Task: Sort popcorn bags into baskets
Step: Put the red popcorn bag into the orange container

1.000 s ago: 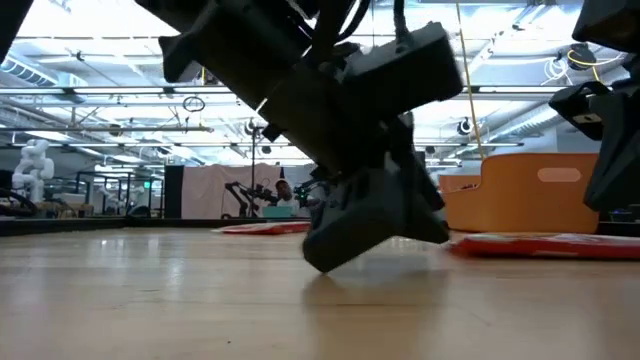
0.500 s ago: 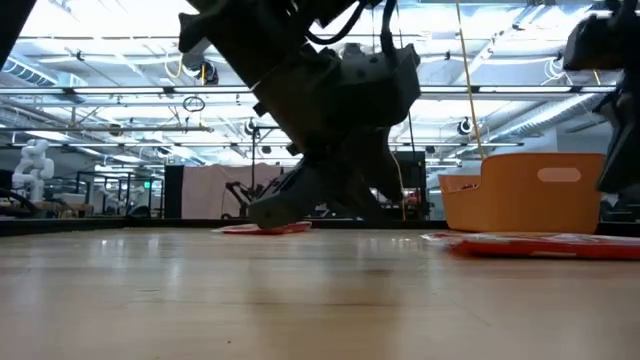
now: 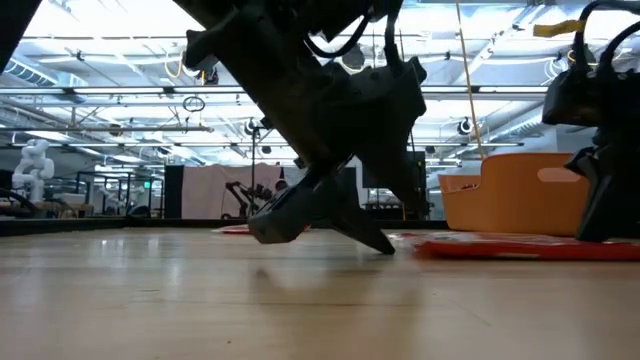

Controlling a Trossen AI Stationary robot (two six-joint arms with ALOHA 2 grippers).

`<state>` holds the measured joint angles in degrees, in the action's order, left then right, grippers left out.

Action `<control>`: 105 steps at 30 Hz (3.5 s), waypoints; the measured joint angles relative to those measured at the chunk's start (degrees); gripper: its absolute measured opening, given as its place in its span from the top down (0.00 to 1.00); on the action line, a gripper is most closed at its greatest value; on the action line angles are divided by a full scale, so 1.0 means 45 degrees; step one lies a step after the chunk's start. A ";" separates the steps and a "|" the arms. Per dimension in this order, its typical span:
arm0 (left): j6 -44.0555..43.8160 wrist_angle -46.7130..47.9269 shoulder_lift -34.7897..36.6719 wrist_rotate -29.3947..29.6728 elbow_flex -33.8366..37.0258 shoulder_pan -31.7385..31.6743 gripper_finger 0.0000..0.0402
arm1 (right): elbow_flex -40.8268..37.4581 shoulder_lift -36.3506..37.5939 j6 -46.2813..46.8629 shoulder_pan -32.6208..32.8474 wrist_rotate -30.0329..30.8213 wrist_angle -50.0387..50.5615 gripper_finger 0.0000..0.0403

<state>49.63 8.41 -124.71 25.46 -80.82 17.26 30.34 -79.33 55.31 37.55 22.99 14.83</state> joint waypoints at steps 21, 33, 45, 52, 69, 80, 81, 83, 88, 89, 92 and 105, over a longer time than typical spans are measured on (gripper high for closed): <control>-0.0408 -0.0846 -0.0232 -0.1457 0.0034 -0.0187 0.93 | -0.0140 0.0051 -0.1345 -0.0531 0.0447 -0.0812 1.00; -0.3287 -0.1153 -0.0077 -0.1362 0.0034 0.0018 0.99 | 0.1332 0.0924 -0.3547 0.0819 0.1895 -0.0804 0.93; -0.6689 -0.1680 0.0399 -0.1291 0.0024 0.0013 0.99 | 0.1639 0.0194 -0.5294 0.1517 0.2006 -0.2869 0.71; -0.8577 -0.1805 0.0399 -0.1381 0.0024 -0.0028 0.99 | 0.1644 0.0000 -0.6324 0.1532 0.3573 -0.0919 0.62; -1.1136 -0.1985 0.0404 -0.1877 0.0019 -0.0167 0.99 | 0.1644 -0.1904 -0.9100 0.1241 0.5662 -0.0227 0.63; -1.1223 -0.2031 0.0404 -0.2032 0.0019 -0.0167 0.99 | 0.1644 -0.1894 -1.2803 0.0863 0.5235 -0.1545 0.68; -1.1251 -0.2031 0.0404 -0.2032 0.0019 -0.0167 0.99 | 0.1644 -0.1894 -1.2779 0.0771 0.5063 -0.1436 0.68; -1.1251 -0.2031 0.0409 -0.2032 0.0019 -0.0167 0.99 | 0.1644 -0.1894 -1.2827 0.0628 0.4883 -0.1338 0.68; -1.1315 -0.2059 0.0409 -0.2035 0.0015 -0.0167 0.99 | 0.1644 -0.1890 -1.2922 0.0291 0.5551 -0.1132 0.68; -1.1349 -0.2060 0.0409 -0.2032 0.0012 -0.0167 0.98 | 0.1644 -0.1889 -1.2972 0.0229 0.5544 -0.1134 0.68; -1.1382 -0.2058 0.0410 -0.2032 0.0010 -0.0167 0.99 | 0.1644 -0.1889 -1.2923 0.0153 0.5505 -0.1136 0.73; -1.2200 -0.2138 0.0414 -0.1576 0.0010 -0.0125 0.86 | 0.1644 -0.1885 -1.2445 0.0138 0.4494 -0.1158 0.98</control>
<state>-5.27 -1.21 -122.85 18.37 -80.77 16.70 37.74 -87.81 -0.69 38.17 43.21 9.62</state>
